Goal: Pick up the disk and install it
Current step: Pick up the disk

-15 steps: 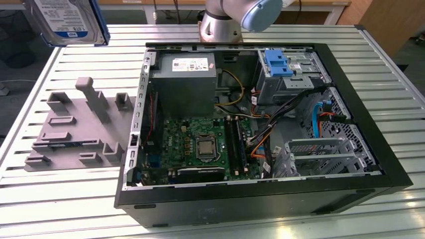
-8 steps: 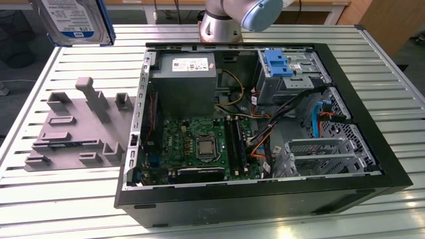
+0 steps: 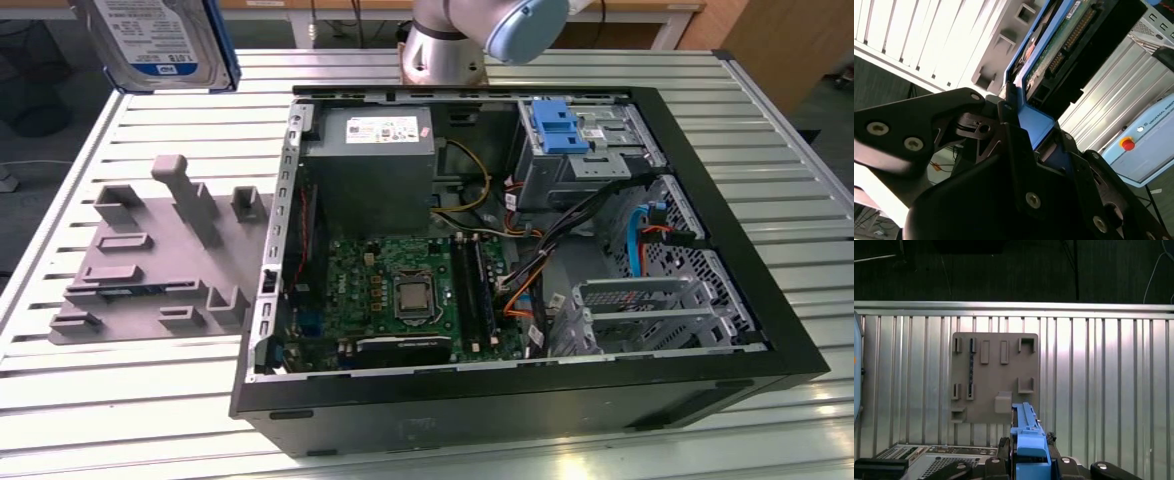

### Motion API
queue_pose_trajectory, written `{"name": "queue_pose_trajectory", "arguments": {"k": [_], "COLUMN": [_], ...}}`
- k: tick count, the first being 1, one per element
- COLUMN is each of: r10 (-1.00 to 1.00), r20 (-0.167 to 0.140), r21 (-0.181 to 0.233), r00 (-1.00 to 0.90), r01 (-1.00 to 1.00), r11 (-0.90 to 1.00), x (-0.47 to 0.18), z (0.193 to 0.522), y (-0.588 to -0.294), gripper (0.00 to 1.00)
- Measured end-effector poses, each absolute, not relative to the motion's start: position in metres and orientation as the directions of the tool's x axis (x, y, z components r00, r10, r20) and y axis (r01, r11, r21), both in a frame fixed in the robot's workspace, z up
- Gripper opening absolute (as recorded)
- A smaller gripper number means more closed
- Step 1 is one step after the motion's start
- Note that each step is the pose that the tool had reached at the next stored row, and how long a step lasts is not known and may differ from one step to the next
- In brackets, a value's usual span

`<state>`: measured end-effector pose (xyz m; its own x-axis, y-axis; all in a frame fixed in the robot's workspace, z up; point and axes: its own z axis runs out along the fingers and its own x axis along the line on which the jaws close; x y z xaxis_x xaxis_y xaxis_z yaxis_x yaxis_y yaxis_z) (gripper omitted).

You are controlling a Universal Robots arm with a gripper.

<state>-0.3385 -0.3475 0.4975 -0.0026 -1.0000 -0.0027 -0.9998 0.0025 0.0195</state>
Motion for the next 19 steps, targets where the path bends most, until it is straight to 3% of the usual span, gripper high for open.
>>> {"name": "queue_pose_trajectory", "arguments": {"k": [19], "r10": [-1.0], "r20": [-0.003], "r21": [0.019], "r00": [-0.003], "r01": [-1.0], "r11": [0.002], "x": [-0.314], "z": [0.497], "y": [-0.348], "gripper": [0.36]}}
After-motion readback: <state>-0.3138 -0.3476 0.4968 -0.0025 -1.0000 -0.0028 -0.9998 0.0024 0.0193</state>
